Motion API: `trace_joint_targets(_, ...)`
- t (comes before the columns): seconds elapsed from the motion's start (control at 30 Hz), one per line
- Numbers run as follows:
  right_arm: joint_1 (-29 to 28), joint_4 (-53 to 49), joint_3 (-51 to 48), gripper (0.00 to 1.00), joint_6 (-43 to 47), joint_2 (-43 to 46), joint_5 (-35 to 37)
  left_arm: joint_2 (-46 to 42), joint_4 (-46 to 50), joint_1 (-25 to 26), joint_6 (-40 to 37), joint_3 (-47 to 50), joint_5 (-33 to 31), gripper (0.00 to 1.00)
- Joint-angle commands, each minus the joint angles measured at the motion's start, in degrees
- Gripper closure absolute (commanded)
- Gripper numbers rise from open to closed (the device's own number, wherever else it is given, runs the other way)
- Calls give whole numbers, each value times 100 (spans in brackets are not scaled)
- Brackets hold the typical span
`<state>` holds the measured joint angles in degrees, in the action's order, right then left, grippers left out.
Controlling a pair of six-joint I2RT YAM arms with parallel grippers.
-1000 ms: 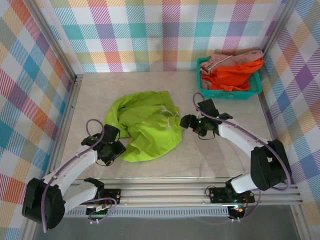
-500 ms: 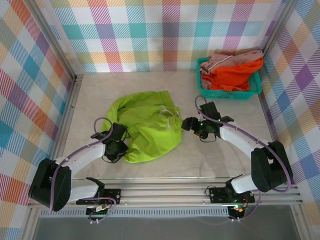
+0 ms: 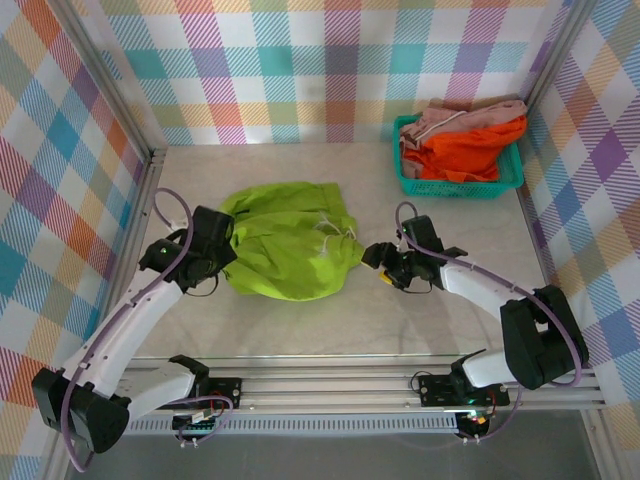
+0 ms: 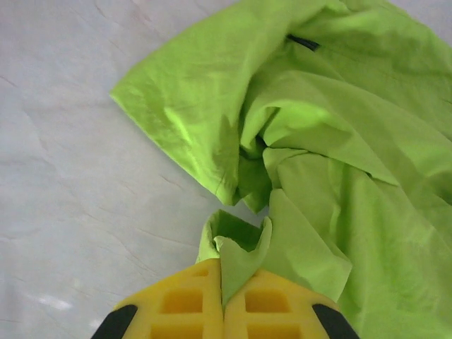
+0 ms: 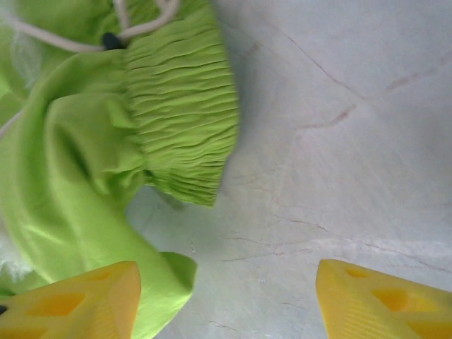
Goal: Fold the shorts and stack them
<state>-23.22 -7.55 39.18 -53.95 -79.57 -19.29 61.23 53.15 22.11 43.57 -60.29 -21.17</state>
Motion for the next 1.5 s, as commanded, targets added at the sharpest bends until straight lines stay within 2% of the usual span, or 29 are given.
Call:
trace_joint_targets(0.0, -56, 937, -360, 36, -1029, 113, -208, 11, 458, -257, -406, -92, -575, 100)
trace_joint_targets(0.13, -331, 1566, -507, 40, -1522, -127, -58, 56, 273, -606, -518, 0, -590, 100)
trace_joint_targets(0.27, -492, 2232, -425, 44, -1998, -677, -185, 198, -29, -819, -530, 206, -319, 100)
trace_joint_targets(0.47, -657, 2348, -13, 45, -2023, -1235, -71, 338, -232, -831, -516, 322, -98, 100)
trace_joint_targets(0.63, -684, 2887, 102, 41, -2235, -1629, -120, 238, -331, -839, -534, 469, -11, 100)
trace_joint_targets(0.97, -719, 3501, 215, 41, -2522, -2256, -133, 188, -426, -840, -545, 641, 139, 100)
trace_joint_targets(1.2, -741, 4872, -59, 43, -3129, -2399, 57, 148, -558, -840, -525, 746, 270, 100)
trace_joint_targets(1.37, -794, 6009, -30, 45, -3650, -2793, -143, 151, -647, -840, -528, 763, 340, 100)
trace_joint_targets(1.47, -824, 6408, -23, 50, -3838, -2933, -217, 157, -653, -840, -525, 763, 351, 100)
